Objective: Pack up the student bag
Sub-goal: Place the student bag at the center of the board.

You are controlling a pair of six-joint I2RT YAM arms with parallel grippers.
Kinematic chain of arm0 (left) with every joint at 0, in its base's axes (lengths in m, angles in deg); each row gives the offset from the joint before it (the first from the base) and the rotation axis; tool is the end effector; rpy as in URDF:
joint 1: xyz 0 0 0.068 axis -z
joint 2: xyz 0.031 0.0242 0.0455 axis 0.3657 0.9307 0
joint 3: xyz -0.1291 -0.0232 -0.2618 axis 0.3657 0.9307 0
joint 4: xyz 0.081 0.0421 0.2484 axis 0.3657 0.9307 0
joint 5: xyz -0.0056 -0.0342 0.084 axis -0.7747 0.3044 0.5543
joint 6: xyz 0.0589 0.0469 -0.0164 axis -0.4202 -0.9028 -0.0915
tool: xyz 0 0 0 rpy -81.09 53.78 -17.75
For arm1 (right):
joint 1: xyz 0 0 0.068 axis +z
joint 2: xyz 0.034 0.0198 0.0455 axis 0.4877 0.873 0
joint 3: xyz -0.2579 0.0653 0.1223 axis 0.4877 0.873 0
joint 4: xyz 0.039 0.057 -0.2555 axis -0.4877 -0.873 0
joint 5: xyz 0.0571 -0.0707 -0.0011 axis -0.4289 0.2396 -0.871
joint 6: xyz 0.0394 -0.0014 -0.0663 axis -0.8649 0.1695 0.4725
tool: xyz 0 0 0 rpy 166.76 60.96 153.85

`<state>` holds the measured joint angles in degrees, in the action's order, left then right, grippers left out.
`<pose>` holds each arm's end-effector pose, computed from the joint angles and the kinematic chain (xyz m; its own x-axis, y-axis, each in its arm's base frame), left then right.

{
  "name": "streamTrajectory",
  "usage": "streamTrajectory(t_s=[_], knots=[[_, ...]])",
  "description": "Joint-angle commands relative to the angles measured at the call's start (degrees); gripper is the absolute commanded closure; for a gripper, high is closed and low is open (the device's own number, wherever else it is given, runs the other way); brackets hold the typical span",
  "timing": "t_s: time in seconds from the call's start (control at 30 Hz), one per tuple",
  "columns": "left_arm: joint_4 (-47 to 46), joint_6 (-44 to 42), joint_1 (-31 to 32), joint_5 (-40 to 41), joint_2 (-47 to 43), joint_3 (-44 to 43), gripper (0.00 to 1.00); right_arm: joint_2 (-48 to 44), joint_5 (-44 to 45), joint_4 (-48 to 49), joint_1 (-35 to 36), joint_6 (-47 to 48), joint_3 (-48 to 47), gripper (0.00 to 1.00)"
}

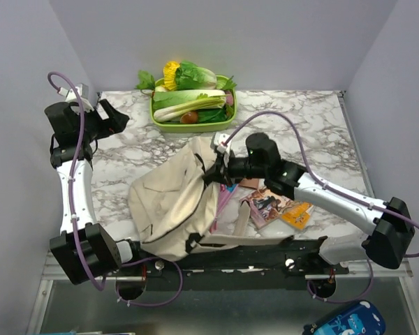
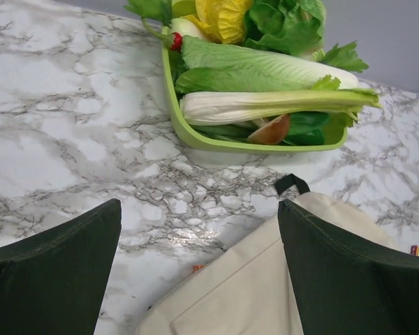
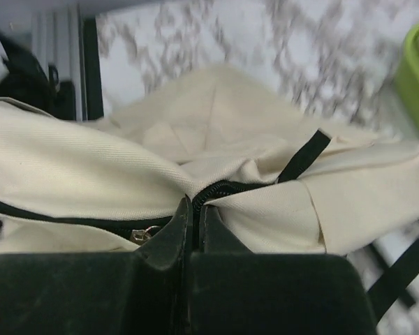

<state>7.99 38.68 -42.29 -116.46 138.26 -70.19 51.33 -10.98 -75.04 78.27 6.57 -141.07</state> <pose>0.2962 0.0747 0.3768 -0.3551 -0.4190 -0.8356 0.0685 0.8798 -0.4703 0.1994 0.2753 0.3619 -0.0295 -0.2260 -0.9737 -0.9743 0.2243 -0.0226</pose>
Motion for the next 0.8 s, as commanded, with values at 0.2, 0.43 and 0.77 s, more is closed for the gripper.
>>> streamTrajectory(t_s=[0.2,0.43,0.77], knots=[[8.26,-22.6,20.48,1.3,-0.36,1.72,0.01,-8.03,10.51,8.35,-0.39,-2.47,23.02,0.64],[9.75,-27.26,28.3,4.73,5.0,1.38,0.01,-16.03,18.94,2.47,-0.39,-5.89,24.96,0.39],[7.66,-32.19,36.22,9.83,8.95,6.81,0.01,-8.41,17.22,0.71,-0.39,-18.46,18.03,0.08]])
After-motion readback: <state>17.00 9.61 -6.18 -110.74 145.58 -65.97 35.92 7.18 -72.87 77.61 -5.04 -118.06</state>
